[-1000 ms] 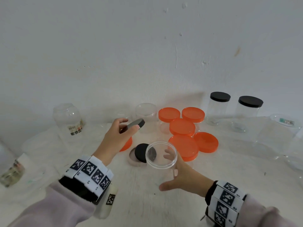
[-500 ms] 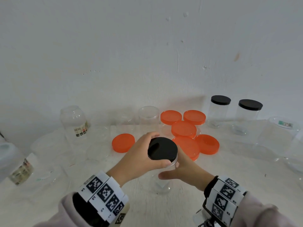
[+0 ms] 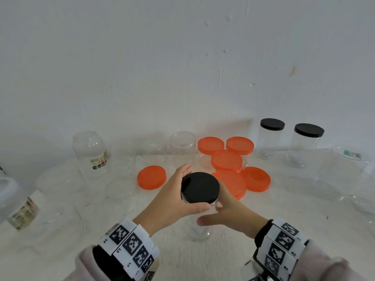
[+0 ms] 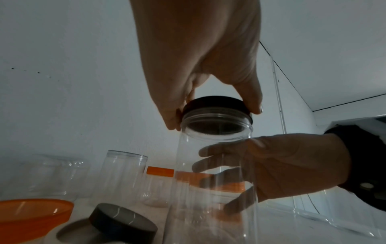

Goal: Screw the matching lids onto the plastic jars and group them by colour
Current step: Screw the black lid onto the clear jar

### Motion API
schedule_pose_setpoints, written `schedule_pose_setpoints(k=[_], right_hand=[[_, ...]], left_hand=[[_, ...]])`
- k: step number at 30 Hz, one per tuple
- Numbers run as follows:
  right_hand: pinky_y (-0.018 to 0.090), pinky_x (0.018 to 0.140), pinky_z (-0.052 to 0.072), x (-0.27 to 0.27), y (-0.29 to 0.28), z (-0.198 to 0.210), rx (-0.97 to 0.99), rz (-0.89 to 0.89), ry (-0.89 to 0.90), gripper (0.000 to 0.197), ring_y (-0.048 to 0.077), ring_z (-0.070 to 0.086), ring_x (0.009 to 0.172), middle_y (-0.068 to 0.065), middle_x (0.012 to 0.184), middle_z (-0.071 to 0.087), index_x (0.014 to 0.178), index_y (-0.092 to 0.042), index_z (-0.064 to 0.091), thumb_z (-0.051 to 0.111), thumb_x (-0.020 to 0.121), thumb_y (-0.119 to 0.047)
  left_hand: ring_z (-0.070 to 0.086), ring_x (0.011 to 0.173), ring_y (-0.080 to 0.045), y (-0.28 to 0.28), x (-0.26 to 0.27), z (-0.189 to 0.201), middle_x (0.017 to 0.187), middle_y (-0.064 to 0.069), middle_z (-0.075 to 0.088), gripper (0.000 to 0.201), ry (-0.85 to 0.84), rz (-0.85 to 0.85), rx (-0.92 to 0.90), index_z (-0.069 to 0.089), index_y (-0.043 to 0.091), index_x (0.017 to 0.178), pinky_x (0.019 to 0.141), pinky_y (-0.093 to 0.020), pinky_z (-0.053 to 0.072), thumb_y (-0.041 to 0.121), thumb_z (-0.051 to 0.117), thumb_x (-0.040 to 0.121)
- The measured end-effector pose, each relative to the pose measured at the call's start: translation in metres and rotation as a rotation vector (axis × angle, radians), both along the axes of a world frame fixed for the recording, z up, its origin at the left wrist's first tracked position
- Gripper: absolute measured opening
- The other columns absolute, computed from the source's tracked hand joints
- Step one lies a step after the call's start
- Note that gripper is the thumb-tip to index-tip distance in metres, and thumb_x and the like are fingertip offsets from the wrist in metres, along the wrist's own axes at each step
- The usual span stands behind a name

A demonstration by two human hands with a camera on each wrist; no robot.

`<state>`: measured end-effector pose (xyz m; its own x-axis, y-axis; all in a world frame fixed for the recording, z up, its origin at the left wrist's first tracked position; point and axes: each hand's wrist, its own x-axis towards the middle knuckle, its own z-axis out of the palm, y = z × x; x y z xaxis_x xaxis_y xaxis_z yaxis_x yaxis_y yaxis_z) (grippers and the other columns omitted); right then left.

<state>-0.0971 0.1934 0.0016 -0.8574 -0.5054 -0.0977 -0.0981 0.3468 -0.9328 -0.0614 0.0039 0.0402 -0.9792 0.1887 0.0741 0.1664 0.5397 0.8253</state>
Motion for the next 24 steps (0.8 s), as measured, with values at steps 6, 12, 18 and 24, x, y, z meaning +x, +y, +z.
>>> schedule_pose_setpoints(k=[6,12,18,24], right_hand=[[0.028,0.114,0.027,0.000,0.017,0.045,0.104,0.075,0.130,0.116,0.000,0.029,0.135,-0.022,0.146,0.026,0.145,-0.041,0.011,0.089,0.059,-0.041],[0.022,0.100,0.034,-0.009,-0.005,0.090,0.496,0.307,0.349,0.086,0.005,0.032,0.130,-0.019,0.145,0.027,0.146,-0.041,0.021,0.072,0.078,-0.049],[0.042,0.103,0.040,-0.015,-0.033,0.117,0.902,0.499,0.439,0.080,0.017,0.034,0.123,-0.007,0.134,0.035,0.147,-0.038,0.024,0.069,0.081,-0.039],[0.041,0.093,0.048,-0.016,-0.047,0.130,1.061,0.563,0.431,0.083,0.022,0.046,0.113,-0.004,0.123,0.035,0.144,-0.042,0.030,0.076,0.076,-0.034]], left_hand=[[0.028,0.139,-0.004,-0.013,0.006,-0.019,0.151,0.019,0.025,0.118,-0.168,-0.022,0.140,0.005,0.039,0.149,0.117,-0.030,0.026,0.046,0.084,0.062],[0.044,0.121,0.011,0.001,0.003,-0.037,0.127,0.034,0.047,0.088,-0.101,-0.021,0.232,0.030,0.052,0.130,0.102,-0.019,0.037,0.034,0.087,0.066],[0.046,0.111,0.019,0.004,-0.001,-0.049,0.111,0.047,0.048,0.076,-0.071,0.031,0.238,0.034,0.058,0.115,0.089,-0.011,0.039,0.051,0.082,0.057],[0.045,0.115,0.018,0.004,-0.002,-0.054,0.115,0.044,0.047,0.077,-0.061,0.036,0.226,0.031,0.061,0.115,0.094,-0.014,0.038,0.056,0.082,0.057]])
